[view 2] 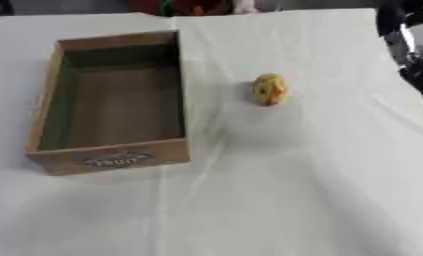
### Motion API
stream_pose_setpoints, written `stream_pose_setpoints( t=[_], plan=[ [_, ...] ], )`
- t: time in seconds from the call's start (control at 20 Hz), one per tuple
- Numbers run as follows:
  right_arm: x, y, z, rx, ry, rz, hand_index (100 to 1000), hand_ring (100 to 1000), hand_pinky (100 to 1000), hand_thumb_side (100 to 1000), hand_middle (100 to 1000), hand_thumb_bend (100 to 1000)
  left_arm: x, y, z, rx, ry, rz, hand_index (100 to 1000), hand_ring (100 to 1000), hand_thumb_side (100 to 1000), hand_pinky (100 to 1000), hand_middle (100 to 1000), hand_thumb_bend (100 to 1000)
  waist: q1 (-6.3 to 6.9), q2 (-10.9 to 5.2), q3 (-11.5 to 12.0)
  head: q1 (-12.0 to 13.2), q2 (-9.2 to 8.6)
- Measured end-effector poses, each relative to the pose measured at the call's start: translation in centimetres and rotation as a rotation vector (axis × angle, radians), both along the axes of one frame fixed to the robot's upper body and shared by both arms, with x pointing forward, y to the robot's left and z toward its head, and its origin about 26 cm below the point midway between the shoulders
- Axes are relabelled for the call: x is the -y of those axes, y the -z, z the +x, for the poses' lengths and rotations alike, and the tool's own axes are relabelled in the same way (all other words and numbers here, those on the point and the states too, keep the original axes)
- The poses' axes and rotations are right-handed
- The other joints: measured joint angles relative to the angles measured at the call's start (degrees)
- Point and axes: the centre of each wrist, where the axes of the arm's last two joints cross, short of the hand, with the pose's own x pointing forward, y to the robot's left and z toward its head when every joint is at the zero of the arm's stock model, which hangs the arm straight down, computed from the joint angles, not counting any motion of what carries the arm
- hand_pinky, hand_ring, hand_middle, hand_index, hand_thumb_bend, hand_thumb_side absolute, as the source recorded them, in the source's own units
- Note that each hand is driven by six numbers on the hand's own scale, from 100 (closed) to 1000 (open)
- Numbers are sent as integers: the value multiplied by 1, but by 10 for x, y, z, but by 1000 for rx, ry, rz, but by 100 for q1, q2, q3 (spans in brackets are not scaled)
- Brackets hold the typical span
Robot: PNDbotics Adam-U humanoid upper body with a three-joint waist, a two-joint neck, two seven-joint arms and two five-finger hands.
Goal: Pick up objects on the table and place them in the box.
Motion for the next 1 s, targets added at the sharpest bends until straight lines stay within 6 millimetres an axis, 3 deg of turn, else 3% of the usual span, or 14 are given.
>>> stream_pose_setpoints(
  t=[0.1,0.2,0.25,0.6,0.7,0.75,0.8,0.85,0.9,0.95,1.0],
  plan=[
    [1,1,-1,-43,28,-60,894,722,674,999,779,341,1,0,0,-3,4,2,693,399,859,415,490,100,0,0,-1,-5,0],
    [1,1,-2,-95,44,-110,897,734,684,969,786,294,1,0,0,-4,6,4,693,399,859,415,490,100,1,0,0,-19,-1],
    [1,1,-2,-125,50,-133,896,734,686,949,783,230,1,0,0,-4,6,4,693,399,859,415,490,100,0,0,1,-24,-1],
    [2,-3,-3,-325,72,-230,909,748,699,893,794,205,1,0,0,-6,11,8,692,399,859,415,490,100,-4,0,14,-47,-1],
    [2,-6,-3,-347,75,-249,911,751,702,864,791,259,2,1,0,-7,15,10,692,399,859,415,490,100,-8,0,22,-50,-1],
    [1,-8,-3,-352,73,-255,904,751,698,783,777,356,3,1,0,-8,16,10,692,399,858,414,490,100,-11,0,30,-51,-1],
    [1,-10,-3,-358,69,-261,903,751,698,771,775,375,3,1,0,-8,17,10,692,399,858,414,490,100,-16,0,39,-52,-1],
    [0,-12,-3,-364,62,-266,901,755,703,672,766,474,3,1,0,-8,17,10,692,399,858,415,490,100,-21,0,43,-53,-1],
    [-1,-13,-2,-373,56,-272,901,755,703,672,766,474,3,1,0,-8,17,11,692,399,858,415,490,100,-25,0,48,-58,-1],
    [-2,-15,-2,-384,48,-277,906,758,708,567,756,543,3,1,0,-9,18,11,692,399,858,414,490,100,-25,0,54,-65,-1],
    [-2,-16,-2,-396,43,-282,907,759,709,542,752,564,3,1,0,-9,18,11,692,399,857,414,490,100,-25,0,63,-73,-1]
  ],
)
